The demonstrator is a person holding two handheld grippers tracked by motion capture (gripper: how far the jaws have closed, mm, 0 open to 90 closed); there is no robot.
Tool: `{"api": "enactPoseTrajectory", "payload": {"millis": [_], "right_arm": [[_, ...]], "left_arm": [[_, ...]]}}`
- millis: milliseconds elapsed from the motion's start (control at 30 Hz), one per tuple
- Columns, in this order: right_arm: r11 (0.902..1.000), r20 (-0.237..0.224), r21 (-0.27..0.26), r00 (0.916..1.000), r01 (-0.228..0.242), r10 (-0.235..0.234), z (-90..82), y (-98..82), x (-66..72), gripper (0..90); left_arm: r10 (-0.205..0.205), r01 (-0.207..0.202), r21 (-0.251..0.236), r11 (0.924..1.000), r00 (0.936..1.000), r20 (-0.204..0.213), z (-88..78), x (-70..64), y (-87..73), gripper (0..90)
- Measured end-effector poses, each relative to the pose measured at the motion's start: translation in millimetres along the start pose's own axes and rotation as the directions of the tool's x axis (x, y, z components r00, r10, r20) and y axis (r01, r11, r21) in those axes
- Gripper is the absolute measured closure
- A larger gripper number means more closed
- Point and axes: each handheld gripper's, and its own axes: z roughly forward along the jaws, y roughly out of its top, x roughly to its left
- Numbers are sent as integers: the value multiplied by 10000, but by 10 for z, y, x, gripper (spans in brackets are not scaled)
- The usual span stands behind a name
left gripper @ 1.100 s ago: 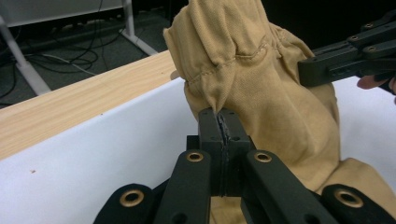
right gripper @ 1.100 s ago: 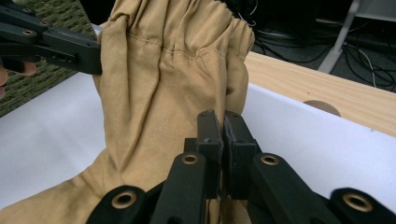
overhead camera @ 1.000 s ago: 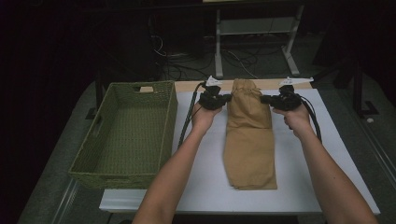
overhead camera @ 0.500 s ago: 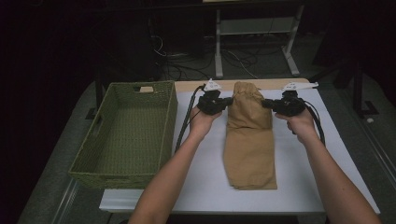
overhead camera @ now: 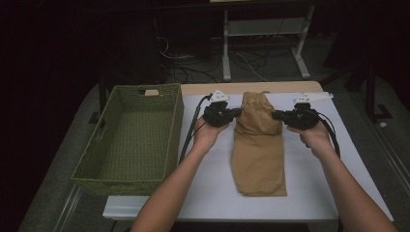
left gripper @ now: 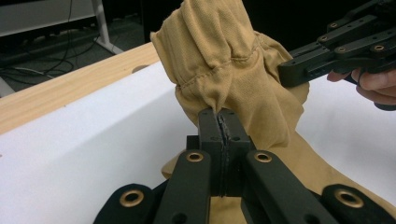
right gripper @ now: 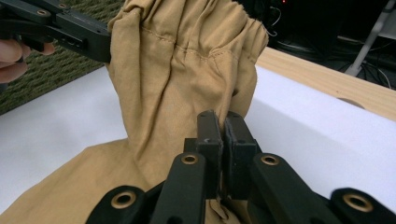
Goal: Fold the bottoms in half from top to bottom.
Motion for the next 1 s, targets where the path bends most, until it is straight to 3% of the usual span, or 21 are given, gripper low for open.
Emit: {"api": "enactPoseTrajectory", "payload": {"millis": [433,1000], "right_arm": [[9991,-121,281,9994,329,-326,-125,-151,187,861],[9961,-363,588,9974,650,-630,-280,-359,482,859]], "left_arm": [[72,-67,-109,9999,9987,505,-122,-166,-207,895],[378,-414,414,9983,9956,858,-286,-377,-402,895]]}}
